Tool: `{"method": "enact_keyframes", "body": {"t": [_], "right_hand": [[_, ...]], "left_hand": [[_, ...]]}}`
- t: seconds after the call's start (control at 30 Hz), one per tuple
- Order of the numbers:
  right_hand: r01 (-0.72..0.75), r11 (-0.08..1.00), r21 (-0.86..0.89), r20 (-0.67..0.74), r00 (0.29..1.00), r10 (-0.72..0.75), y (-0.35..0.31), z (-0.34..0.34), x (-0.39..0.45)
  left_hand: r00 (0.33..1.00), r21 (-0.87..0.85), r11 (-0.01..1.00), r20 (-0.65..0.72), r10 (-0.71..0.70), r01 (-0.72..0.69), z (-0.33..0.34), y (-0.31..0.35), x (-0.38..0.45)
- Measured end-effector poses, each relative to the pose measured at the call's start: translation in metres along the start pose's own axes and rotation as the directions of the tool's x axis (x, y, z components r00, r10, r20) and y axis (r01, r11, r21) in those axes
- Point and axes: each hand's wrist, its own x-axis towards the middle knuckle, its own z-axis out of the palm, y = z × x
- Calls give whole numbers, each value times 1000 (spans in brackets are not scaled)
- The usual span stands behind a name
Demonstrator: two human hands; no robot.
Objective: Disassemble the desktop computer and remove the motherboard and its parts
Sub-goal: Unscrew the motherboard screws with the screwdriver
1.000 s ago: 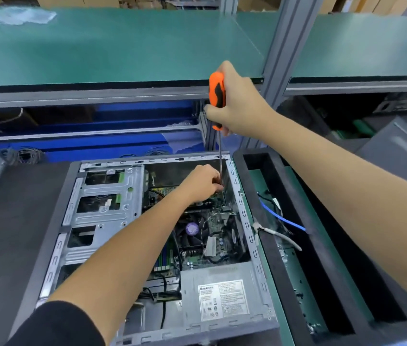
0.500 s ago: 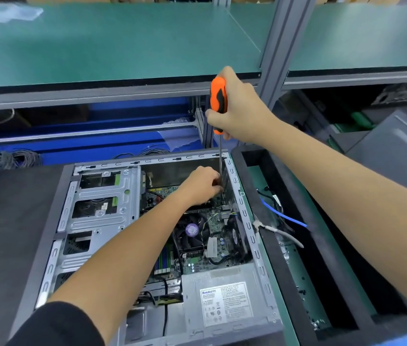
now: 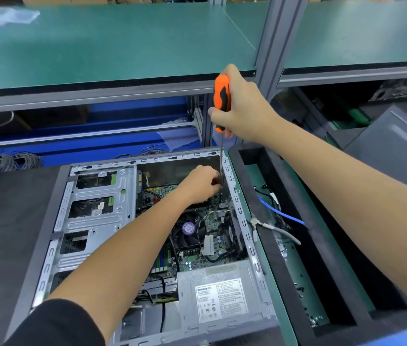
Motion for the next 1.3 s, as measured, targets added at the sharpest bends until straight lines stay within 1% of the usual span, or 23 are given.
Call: {"method": "enact_keyframes", "body": {"t": [0.17, 0.27, 0.33, 0.4, 0.47, 0.6, 0.67, 0.77, 0.9, 1.0, 1.07, 1.3], "right_hand": [[6, 1000, -15, 24, 1000, -5, -4, -1, -2], [-1, 1000, 10, 40, 999, 1, -8, -1, -3], [-2, 999, 38, 18, 1000, 2, -11, -4, -3], [9, 1000, -19, 6, 1000, -9, -15, -10, 1], [21, 994, -103, 54, 998, -15, -19, -19, 4], [42, 985, -165, 214, 977, -5, -24, -31, 4], [33, 978, -207, 242, 970, 18, -26, -33, 5], [18, 970, -241, 220, 975, 37, -28, -32, 8], [-11, 967, -255, 167, 984, 55, -26, -32, 10], [-13, 970, -242, 171, 984, 56, -26, -32, 11], [-12, 971, -239, 175, 983, 55, -27, -31, 11], [-11, 967, -255, 175, 983, 57, -28, -32, 9]], "left_hand": [[1000, 14, 1000, 21, -13, 13, 1, 2, 0], [1000, 20, 1000, 24, -12, 12, 0, 2, -1], [1000, 59, 998, 19, 9, -10, 0, 2, -3], [999, 99, 995, 9, 32, -33, 1, 3, -6], [999, 86, 996, -2, 41, -40, 3, 3, -6], [998, 20, 999, -43, 48, -47, 5, 4, -5], [998, -23, 998, -32, 49, -50, 5, 4, -4], [999, -22, 998, -6, 54, -54, 5, 2, -3], [998, -42, 998, -38, 46, -48, 4, -3, -5], [997, -66, 997, -61, 36, -40, 2, -6, -4], [998, -86, 995, -52, 40, -44, 2, -7, -2], [999, -46, 998, -19, 33, -33, 3, -3, 1]]}}
